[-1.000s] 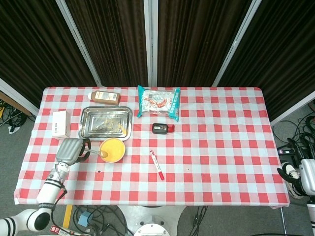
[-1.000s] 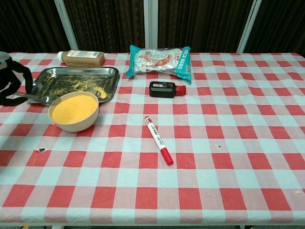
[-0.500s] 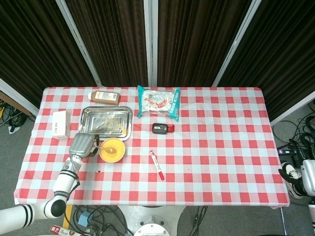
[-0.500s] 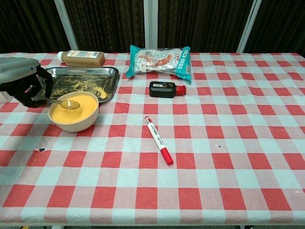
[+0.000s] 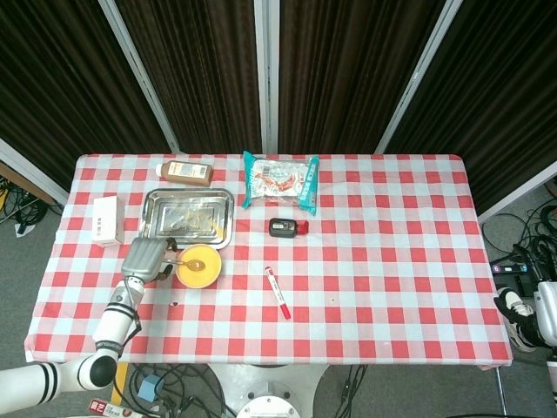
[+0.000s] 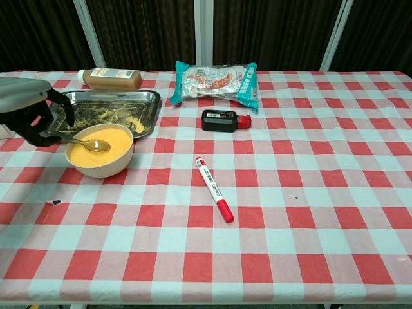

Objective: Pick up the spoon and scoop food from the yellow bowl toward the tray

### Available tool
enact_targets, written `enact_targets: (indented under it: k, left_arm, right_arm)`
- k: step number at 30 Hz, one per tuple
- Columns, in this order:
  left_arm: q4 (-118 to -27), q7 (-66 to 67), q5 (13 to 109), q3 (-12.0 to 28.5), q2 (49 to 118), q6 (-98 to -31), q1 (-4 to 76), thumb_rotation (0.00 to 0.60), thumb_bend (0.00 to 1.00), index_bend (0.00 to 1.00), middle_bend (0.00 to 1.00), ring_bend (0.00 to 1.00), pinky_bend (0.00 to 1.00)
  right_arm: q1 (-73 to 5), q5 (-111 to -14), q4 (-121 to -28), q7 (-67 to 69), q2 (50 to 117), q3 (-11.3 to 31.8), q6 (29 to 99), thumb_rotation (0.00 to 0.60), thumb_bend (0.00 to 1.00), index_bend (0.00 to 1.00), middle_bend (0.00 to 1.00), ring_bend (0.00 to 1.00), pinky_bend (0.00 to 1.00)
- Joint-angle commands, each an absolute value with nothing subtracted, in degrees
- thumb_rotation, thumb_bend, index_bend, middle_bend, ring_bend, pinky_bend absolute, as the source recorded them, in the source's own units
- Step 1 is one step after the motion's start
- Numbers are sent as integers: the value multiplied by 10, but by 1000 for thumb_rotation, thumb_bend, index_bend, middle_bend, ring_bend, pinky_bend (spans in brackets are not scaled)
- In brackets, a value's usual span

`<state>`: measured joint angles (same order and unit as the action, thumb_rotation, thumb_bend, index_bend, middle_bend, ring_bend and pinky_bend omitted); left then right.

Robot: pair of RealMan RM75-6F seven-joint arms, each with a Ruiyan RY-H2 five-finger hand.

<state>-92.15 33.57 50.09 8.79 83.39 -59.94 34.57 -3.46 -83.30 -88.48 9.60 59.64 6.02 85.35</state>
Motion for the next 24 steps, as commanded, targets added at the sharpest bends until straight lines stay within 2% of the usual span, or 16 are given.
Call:
enact_targets:
  k: [1,9,16,24]
  left_arm:
    - [-934,308,505,95,817,-592,346,600,349,429,884,867,933]
    - [-931,318,493,94,805,-589,361,600,284,522,901,875,934]
    - [-941,402,466,65,807,-607,380,600,284,527,902,878,934]
    - [-935,426,441,57,820,-605,395,600,291,535,902,878,935]
  right_arm:
    - [-34,-834,-889,98,588,65,859,600,127,100,270,15,123]
    - [-40,-837,-902,95,560,78,866,600,127,100,270,16,131]
    - [-43,-837,-904,98,556,80,864,600,127,100,274,17,135]
    - [-43,-834,-895,108,563,77,860,600,127,100,275,17,135]
